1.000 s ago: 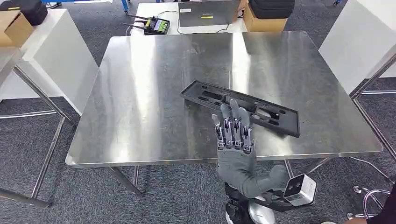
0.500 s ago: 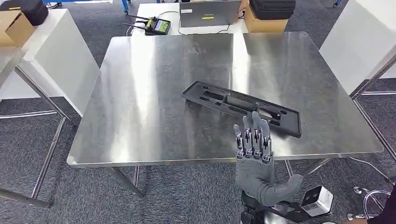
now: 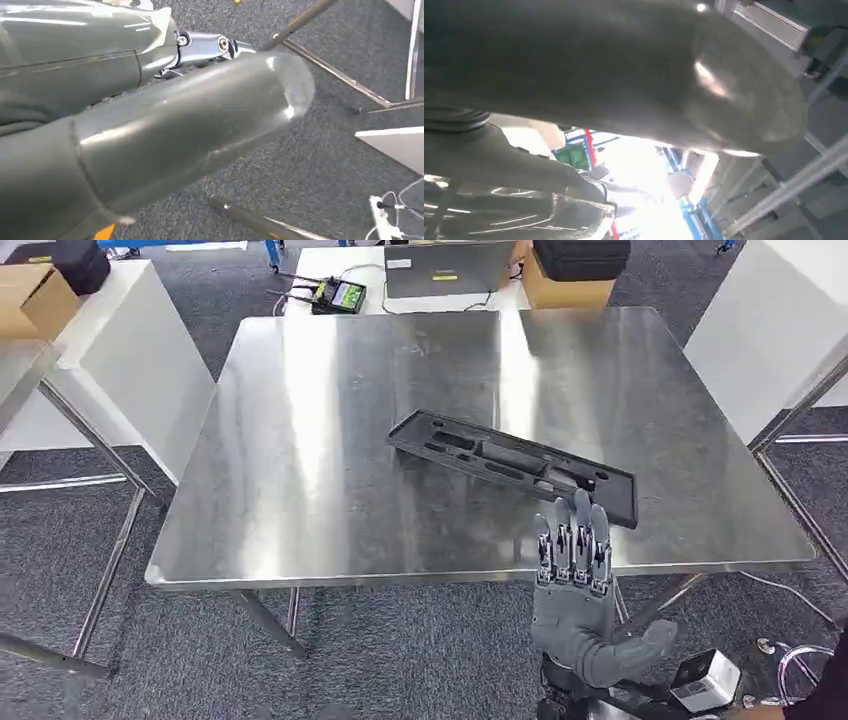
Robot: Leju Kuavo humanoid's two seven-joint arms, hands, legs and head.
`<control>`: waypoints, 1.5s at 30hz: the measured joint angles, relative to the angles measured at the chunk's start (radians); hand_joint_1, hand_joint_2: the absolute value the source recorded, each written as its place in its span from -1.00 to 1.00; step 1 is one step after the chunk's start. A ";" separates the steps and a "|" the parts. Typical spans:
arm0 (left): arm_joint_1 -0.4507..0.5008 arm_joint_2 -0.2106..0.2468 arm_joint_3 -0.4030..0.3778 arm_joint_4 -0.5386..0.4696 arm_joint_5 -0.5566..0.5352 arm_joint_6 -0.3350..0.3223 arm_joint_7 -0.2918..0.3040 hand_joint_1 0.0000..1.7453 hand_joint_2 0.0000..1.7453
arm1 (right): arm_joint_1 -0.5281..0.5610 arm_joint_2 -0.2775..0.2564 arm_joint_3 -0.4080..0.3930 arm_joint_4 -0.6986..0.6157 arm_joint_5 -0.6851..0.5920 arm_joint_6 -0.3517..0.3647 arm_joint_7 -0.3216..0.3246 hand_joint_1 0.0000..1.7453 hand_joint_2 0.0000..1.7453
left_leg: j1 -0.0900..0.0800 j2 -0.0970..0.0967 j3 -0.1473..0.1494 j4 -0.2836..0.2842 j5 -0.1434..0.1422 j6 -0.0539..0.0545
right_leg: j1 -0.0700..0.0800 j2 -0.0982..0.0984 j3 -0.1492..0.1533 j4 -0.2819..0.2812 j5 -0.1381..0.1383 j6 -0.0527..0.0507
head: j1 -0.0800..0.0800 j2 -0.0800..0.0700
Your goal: Take the parts from the cabinet and place them on the table.
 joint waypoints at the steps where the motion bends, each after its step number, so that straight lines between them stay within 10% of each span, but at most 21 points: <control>1: 0.000 0.000 -0.001 0.000 0.000 -0.001 0.000 -1.00 -1.00 | -0.001 0.001 -0.001 0.002 -0.003 -0.007 0.001 -1.00 -1.00 | 0.001 -0.002 -0.007 0.002 0.005 -0.003 | -0.001 0.001 -0.006 0.008 -0.001 -0.010 | -0.008 0.000; 5: 0.000 0.001 -0.002 -0.001 0.000 -0.007 0.000 -1.00 -1.00 | 0.000 0.003 -0.011 0.002 -0.026 -0.014 0.002 -1.00 -1.00 | 0.017 -0.003 -0.037 0.064 -0.058 -0.011 | 0.004 -0.001 -0.022 0.008 0.015 -0.040 | -0.009 0.000; 6: 0.000 0.001 -0.003 -0.001 0.000 -0.008 0.000 -1.00 -1.00 | 0.001 0.006 -0.012 0.002 -0.030 -0.020 0.005 -1.00 -1.00 | 0.016 -0.004 -0.080 0.176 -0.135 -0.013 | 0.011 -0.002 -0.035 0.008 0.024 -0.054 | -0.010 0.000; 8: 0.001 0.002 -0.002 -0.001 0.000 -0.007 0.000 -1.00 -1.00 | 0.001 0.009 -0.012 0.003 -0.031 -0.023 0.010 -1.00 -1.00 | 0.016 -0.005 -0.126 0.310 -0.196 -0.010 | 0.025 -0.003 -0.052 0.008 0.036 -0.070 | -0.010 0.000; 10: 0.002 0.001 -0.003 -0.001 0.001 -0.007 0.000 -1.00 -1.00 | 0.001 0.009 -0.013 0.005 -0.033 -0.027 0.014 -1.00 -1.00 | 0.014 -0.005 -0.100 0.294 -0.173 0.000 | 0.035 -0.003 -0.066 0.008 0.047 -0.074 | -0.010 0.000; 12: 0.002 0.002 -0.006 -0.001 0.001 -0.006 0.000 -1.00 -1.00 | 0.000 0.010 -0.013 0.005 -0.034 -0.027 0.015 -1.00 -1.00 | 0.003 -0.008 0.006 0.133 -0.106 0.027 | 0.043 -0.002 -0.079 0.008 0.060 -0.074 | -0.010 0.000; 14: 0.000 0.005 -0.011 -0.008 0.001 -0.005 0.000 -1.00 -1.00 | -0.001 0.011 -0.014 0.005 -0.034 -0.029 0.016 -1.00 -1.00 | -0.017 -0.012 0.090 0.005 -0.100 0.056 | 0.048 -0.002 -0.085 0.009 0.073 -0.067 | -0.007 0.000; 19: 0.002 0.003 -0.017 -0.010 0.008 0.008 0.000 -1.00 -1.00 | -0.006 0.015 -0.020 0.005 -0.039 -0.042 0.019 -1.00 -1.00 | -0.017 -0.003 0.064 -0.022 -0.040 0.057 | 0.041 -0.010 -0.093 0.017 0.089 -0.041 | -0.010 0.000; 23: 0.005 0.000 -0.021 -0.010 0.008 0.010 0.000 -1.00 -1.00 | -0.010 0.014 -0.035 0.009 -0.046 -0.049 0.023 -1.00 -1.00 | -0.020 0.002 0.010 -0.023 0.001 0.062 | 0.030 -0.010 -0.160 0.231 -0.089 -0.053 | 0.002 0.000; 25: 0.008 -0.001 -0.026 -0.010 0.009 0.010 0.000 -1.00 -1.00 | -0.010 0.013 -0.043 0.015 -0.049 -0.059 0.025 -1.00 -1.00 | -0.018 0.005 -0.021 -0.022 0.023 0.057 | 0.021 -0.010 -0.148 0.282 -0.080 -0.027 | 0.005 0.000; 28: 0.009 -0.002 -0.035 -0.010 0.009 0.006 0.000 -1.00 -1.00 | -0.010 0.008 -0.060 0.021 -0.050 -0.068 0.025 -1.00 -1.00 | -0.013 0.006 -0.050 -0.016 0.052 0.041 | 0.006 -0.013 0.010 0.083 -0.011 0.014 | 0.006 0.000; 30: 0.011 0.000 -0.045 -0.011 0.009 0.003 0.000 -1.00 -1.00 | -0.013 0.004 -0.072 0.024 -0.050 -0.079 0.025 -1.00 -1.00 | -0.018 0.007 -0.069 -0.003 0.066 0.027 | 0.019 -0.010 0.089 -0.036 -0.047 -0.001 | 0.005 0.000; 33: 0.012 0.000 -0.053 -0.011 0.009 -0.003 0.000 -1.00 -1.00 | -0.008 -0.003 -0.088 0.029 -0.052 -0.087 0.023 -1.00 -1.00 | -0.014 0.004 -0.068 -0.003 0.084 0.016 | 0.021 -0.009 0.062 -0.029 -0.037 -0.011 | 0.003 0.000; 34: 0.014 0.000 -0.058 -0.011 0.009 -0.007 0.000 -1.00 -1.00 | -0.006 -0.006 -0.095 0.032 -0.054 -0.092 0.022 -1.00 -1.00 | -0.004 0.003 -0.074 0.004 0.079 0.008 | 0.002 -0.012 0.056 -0.035 -0.024 -0.033 | 0.002 0.000; 36: 0.014 0.002 -0.071 -0.011 0.011 -0.010 0.000 -1.00 -1.00 | 0.000 -0.010 -0.102 0.035 -0.058 -0.097 0.017 -1.00 -1.00 | -0.002 -0.003 -0.102 0.075 -0.020 -0.002 | 0.008 -0.016 0.039 -0.034 -0.008 -0.059 | 0.000 0.000; 39: 0.013 0.003 -0.081 -0.010 0.018 -0.015 0.000 -1.00 -1.00 | 0.025 -0.013 -0.115 0.035 -0.059 -0.098 0.013 -1.00 -1.00 | 0.005 -0.005 -0.153 0.290 -0.151 -0.015 | 0.015 -0.019 0.004 -0.032 0.023 -0.067 | -0.001 0.000; 41: 0.012 0.004 -0.093 -0.008 0.019 -0.014 0.000 -1.00 -1.00 | 0.042 -0.016 -0.119 0.035 -0.060 -0.098 0.012 -1.00 -1.00 | 0.011 -0.005 -0.120 0.296 -0.114 -0.018 | 0.016 -0.019 -0.018 -0.031 0.043 -0.061 | -0.001 0.000; 43: 0.009 0.005 -0.100 -0.007 0.021 -0.012 0.000 -1.00 -1.00 | 0.054 -0.017 -0.124 0.033 -0.060 -0.098 0.012 -1.00 -1.00 | 0.019 -0.005 -0.017 0.168 -0.052 -0.019 | 0.016 -0.017 -0.036 -0.030 0.060 -0.053 | -0.002 0.000; 45: 0.002 0.005 -0.104 -0.007 0.021 -0.010 0.000 -1.00 -1.00 | 0.062 -0.017 -0.129 0.026 -0.061 -0.097 0.012 -1.00 -1.00 | 0.021 -0.014 0.098 0.010 -0.060 -0.018 | 0.021 -0.016 -0.045 -0.028 0.070 -0.037 | -0.002 0.000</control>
